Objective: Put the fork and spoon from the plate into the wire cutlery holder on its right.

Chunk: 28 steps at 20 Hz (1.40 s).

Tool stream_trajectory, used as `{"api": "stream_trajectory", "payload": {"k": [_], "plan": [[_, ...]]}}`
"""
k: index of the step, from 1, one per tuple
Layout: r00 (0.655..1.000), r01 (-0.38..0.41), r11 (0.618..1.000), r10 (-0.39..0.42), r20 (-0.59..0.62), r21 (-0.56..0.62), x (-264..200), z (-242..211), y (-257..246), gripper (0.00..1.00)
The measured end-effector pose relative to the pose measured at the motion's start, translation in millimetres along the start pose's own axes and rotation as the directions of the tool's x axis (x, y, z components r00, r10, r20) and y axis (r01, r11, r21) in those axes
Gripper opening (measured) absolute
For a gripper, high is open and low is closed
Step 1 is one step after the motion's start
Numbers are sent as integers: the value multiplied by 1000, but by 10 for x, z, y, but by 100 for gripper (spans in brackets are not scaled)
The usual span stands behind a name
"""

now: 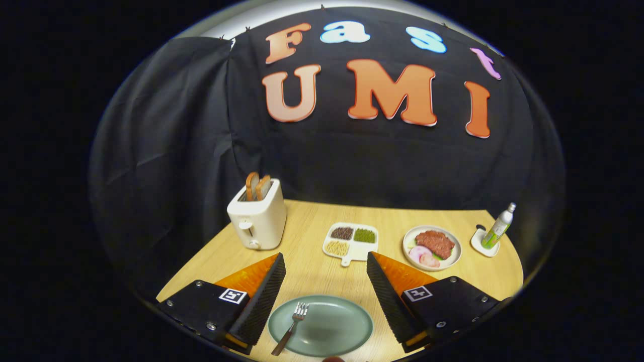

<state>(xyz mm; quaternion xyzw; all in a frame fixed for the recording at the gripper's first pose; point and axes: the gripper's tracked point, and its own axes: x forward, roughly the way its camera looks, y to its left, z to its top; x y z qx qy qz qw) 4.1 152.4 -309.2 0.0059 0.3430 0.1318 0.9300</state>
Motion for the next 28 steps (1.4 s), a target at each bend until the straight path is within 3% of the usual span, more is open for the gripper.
{"api": "stream_trajectory", "payload": {"k": [5,10,13,19,22,23,26,28], "plan": [[961,-50,996,67,-267,71,296,-830,285,97],[854,-46,996,82,-514,83,307,-1515,403,93],[772,-56,986,143,-619,159,299,-1779,598,88],[661,-12,992,100,-744,122,303,-2110,634,61],[616,9,995,75,-784,102,306,-2224,633,38],[604,27,996,55,-795,89,317,-2242,604,34],[583,81,993,24,-812,88,339,-2228,562,11],[586,81,992,34,-810,100,338,-2230,567,7]]}}
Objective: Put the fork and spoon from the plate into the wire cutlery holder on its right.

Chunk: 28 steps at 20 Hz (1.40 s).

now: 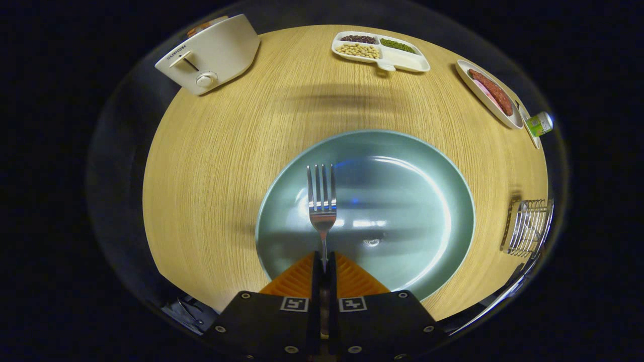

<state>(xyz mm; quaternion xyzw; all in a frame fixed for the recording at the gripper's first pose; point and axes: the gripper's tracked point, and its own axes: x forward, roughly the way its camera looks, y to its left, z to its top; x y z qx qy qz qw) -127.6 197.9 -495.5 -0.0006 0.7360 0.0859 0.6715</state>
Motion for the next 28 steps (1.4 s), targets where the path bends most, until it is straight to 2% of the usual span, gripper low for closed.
{"api": "stream_trajectory", "payload": {"k": [5,11,21,28], "plan": [[997,-10,1000,12,74,-27,-93,64,-66,3],[984,-75,995,62,166,72,-517,163,-426,2],[962,-39,972,-27,272,232,-1212,-70,-1631,3],[961,25,955,-105,257,296,-1383,-364,-2486,3]]}}
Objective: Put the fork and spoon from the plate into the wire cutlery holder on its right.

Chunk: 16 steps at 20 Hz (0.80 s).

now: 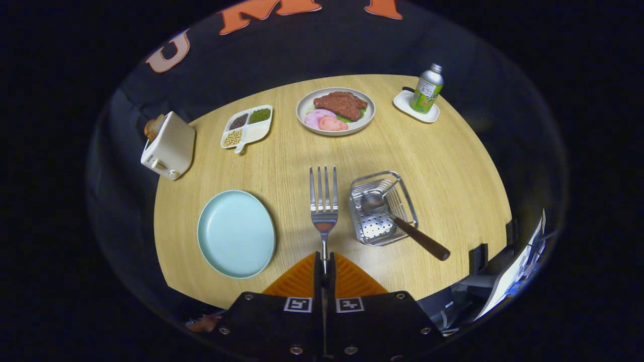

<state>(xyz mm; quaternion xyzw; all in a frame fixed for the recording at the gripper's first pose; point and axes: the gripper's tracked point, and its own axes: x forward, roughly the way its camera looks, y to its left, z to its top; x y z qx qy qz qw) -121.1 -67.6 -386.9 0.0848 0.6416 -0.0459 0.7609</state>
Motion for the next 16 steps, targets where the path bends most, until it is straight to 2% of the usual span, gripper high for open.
{"api": "stream_trajectory", "payload": {"k": [9,12,16], "plan": [[998,39,998,-41,-39,-57,71,-6,-572,5],[999,0,999,-1,-34,-40,81,54,-567,8],[995,-39,998,43,89,-44,-12,356,-588,11]]}}
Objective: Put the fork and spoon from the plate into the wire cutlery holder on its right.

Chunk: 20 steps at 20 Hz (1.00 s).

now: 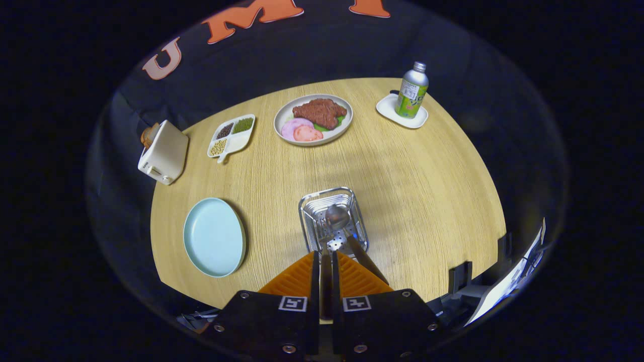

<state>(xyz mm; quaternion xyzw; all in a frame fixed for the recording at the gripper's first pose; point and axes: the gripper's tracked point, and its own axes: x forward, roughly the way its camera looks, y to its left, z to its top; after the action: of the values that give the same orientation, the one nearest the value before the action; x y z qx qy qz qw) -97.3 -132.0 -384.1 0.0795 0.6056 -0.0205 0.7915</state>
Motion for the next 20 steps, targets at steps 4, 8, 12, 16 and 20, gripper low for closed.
{"api": "stream_trajectory", "payload": {"k": [4,8,12,16,20], "plan": [[971,-73,997,78,228,-30,-285,539,148,36],[879,-30,998,50,475,-51,-784,1088,81,76],[727,13,998,38,685,-69,-1390,1570,158,94],[577,-14,996,82,813,-91,-1935,1875,291,97],[364,-13,995,101,926,-103,-2533,2151,380,97]]}}
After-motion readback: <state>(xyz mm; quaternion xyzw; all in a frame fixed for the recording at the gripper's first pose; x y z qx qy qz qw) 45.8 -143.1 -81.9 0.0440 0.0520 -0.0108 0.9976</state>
